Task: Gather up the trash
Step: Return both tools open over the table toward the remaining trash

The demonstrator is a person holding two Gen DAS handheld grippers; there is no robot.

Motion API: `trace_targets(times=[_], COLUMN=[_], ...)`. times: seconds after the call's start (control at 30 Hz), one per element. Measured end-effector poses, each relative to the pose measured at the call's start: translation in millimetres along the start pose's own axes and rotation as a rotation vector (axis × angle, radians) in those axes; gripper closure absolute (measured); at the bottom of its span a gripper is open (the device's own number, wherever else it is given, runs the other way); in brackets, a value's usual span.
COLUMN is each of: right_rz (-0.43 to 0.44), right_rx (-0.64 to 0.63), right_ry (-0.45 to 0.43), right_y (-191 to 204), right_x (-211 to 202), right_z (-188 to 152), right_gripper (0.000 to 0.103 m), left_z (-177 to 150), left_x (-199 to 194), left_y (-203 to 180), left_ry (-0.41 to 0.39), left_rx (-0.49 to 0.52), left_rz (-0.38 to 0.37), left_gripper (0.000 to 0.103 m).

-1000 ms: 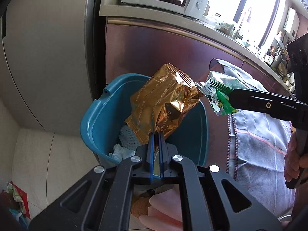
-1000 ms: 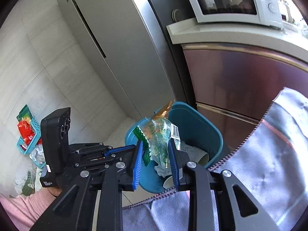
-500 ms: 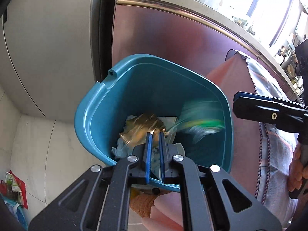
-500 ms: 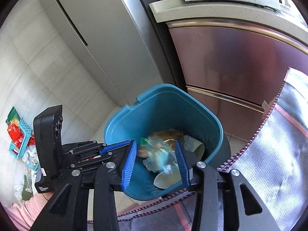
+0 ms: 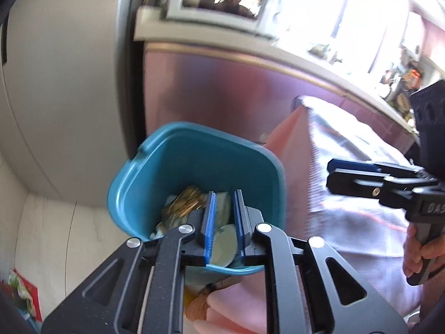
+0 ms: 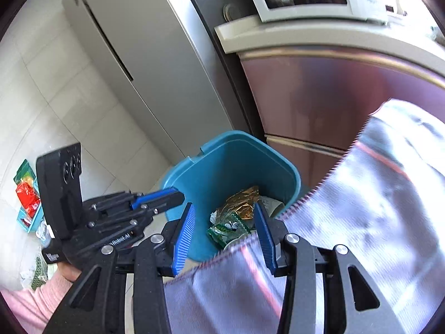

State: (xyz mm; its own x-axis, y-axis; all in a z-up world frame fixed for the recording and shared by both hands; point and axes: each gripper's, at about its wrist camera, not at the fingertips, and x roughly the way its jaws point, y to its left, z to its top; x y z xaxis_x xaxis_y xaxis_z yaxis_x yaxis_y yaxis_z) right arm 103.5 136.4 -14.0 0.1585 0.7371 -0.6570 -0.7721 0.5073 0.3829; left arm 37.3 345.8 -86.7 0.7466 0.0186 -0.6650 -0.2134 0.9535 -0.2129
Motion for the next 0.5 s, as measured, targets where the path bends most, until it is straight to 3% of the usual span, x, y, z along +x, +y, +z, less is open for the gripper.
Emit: trace_targets(times=[0.2,0.5], right_rz=[-0.065,-0.297], right_rx=[-0.014,0.106], right_ry=[-0.103,-0.251], right_y=[-11,-57], right_x=[-77,-202], right_z=[-30,-102], right_gripper=[0.054,0.048], left_z=[6,3], left_x=[-32,-38], left_y=[-57,-182], left_ry=[-0.091,-0.09], left_rx=[0.098,0.287], left_rz=[-0.121,-0.337], left_gripper=[0.073,0.058])
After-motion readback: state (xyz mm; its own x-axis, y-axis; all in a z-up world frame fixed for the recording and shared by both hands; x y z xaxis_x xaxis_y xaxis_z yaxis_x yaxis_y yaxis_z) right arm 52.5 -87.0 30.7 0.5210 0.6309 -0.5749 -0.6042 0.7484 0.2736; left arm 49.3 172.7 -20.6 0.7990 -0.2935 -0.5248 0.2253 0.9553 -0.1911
